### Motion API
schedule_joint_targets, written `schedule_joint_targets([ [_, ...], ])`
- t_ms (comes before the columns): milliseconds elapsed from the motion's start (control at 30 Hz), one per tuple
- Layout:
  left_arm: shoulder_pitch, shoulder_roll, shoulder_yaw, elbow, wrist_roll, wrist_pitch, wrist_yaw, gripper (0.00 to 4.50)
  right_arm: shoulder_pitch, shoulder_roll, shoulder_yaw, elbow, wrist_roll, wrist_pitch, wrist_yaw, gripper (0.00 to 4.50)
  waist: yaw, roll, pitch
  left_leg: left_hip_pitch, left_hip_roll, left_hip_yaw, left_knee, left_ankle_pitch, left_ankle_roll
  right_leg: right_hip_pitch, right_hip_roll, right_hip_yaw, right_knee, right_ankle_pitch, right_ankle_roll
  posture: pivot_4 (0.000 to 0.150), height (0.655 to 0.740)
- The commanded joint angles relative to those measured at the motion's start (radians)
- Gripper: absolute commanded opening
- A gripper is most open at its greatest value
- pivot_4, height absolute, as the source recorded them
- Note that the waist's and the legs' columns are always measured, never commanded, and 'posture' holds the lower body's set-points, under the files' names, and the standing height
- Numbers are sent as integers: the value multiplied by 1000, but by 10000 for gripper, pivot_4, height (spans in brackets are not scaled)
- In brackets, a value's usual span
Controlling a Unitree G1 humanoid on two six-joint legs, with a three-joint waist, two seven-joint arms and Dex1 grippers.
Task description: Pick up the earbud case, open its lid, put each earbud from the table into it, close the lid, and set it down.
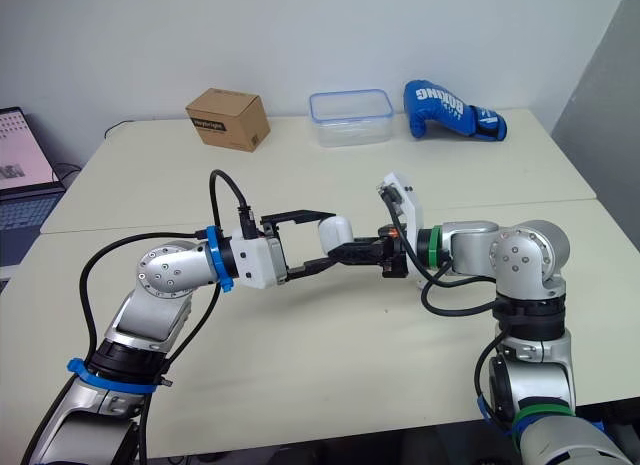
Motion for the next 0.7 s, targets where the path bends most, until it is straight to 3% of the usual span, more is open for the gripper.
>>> schedule_joint_targets([
  [33,4,14,-5,-37,-29,66,-24,31024,-30,4,-16,-36,45,5,23,7461,0,0,0,0,0,0,0,0,0,0,0,0,0,0,0,1500,7307],
  [167,11,27,2,-86,-74,193,-53,43666,-28,-4,0,-45,45,8,31,7461,-1,0,0,0,0,0,0,0,0,0,0,0,0,0,0,1500,7307],
  [200,12,31,5,-99,-96,220,-68,44614,-29,-9,6,-46,42,5,35,7461,-1,0,0,0,0,0,0,0,0,0,0,0,0,0,0,1500,7307],
  [400,21,95,51,-185,-233,495,-123,44614,-46,-96,101,-66,-11,-65,98,7461,-2,0,0,0,0,0,0,0,0,0,0,0,0,0,0,1500,7307],
  [533,12,196,76,-223,-366,788,-183,44614,-72,-259,286,-100,-143,-250,250,7461,-3,1,0,0,0,0,0,0,1,0,1,0,0,0,0,1500,7307],
  [700,-37,241,62,-202,-436,986,-229,44614,-113,-426,507,-119,-369,-543,472,7461,-3,0,1,0,0,0,0,0,1,0,1,-1,0,0,1,1500,7307],
])
